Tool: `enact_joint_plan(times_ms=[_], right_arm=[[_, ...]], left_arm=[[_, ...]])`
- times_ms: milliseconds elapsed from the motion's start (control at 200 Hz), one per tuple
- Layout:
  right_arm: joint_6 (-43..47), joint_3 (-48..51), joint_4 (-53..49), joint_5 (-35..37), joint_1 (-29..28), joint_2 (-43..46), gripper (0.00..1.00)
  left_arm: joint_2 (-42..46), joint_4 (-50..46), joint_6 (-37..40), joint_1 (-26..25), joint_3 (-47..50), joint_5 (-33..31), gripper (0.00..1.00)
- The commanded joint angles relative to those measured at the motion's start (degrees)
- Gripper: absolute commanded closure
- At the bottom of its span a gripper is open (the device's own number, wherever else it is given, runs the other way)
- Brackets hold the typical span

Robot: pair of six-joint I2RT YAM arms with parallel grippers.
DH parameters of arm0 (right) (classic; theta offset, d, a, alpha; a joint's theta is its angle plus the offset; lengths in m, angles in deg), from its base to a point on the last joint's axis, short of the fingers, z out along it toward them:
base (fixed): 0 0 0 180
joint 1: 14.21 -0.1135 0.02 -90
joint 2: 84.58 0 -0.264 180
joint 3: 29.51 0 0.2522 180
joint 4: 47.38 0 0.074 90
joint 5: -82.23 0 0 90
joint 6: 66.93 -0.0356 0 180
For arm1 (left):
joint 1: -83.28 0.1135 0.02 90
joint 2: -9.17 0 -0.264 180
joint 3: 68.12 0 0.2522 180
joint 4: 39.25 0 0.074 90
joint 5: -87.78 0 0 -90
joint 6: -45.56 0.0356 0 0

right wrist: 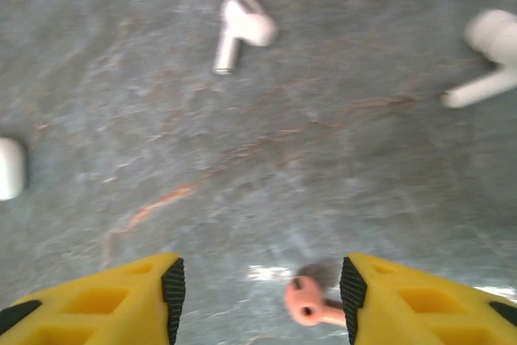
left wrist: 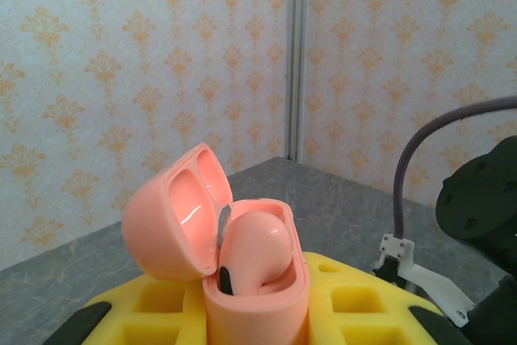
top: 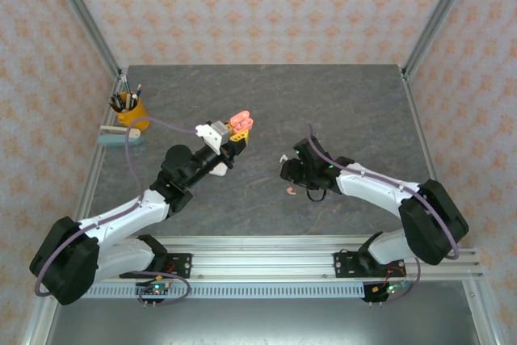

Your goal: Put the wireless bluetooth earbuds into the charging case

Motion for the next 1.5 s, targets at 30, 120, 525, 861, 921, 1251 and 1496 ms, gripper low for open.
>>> enact_joint_plan(times_ms=[30, 120, 525, 861, 921, 1251, 1496], right_arm=[[1.4, 1.5, -1.1, 0.1, 1.2, -1.5, 0.42], [1.3, 1.4, 0.4, -1.0, 1.2, -3.7, 0.42], [0.7, 0.1, 4.3, -5.4, 1.1, -7.9, 0.47], [-0.1, -0.8, 4.5, -6.9, -0.7, -7.6, 0.52], [-0.3, -0.8, 4.1, -6.9, -1.3, -7.3, 0.53], [-1.4, 0.5, 1.4, -5.9, -4.3, -2.5, 0.55], [-3.1, 0.8, 0.6, -6.7, -7.3, -0.6, 0.56]], left_arm=[[0.1, 0.7, 1.1, 0.2, -1.5, -0.5, 1.0], [0.0, 0.8, 0.9, 0.3, -1.6, -0.4, 1.0], [0.2, 1.3, 0.7, 0.2, -1.0, -0.9, 1.0], [0.4, 2.3, 0.1, 0.2, -0.2, -1.1, 1.0], [0.5, 2.6, 0.1, 0.2, -0.1, -1.1, 1.0], [0.7, 3.6, -0.6, 0.2, 0.6, -1.2, 1.0], [0.6, 4.2, -0.9, 0.2, 0.9, -1.4, 1.0]])
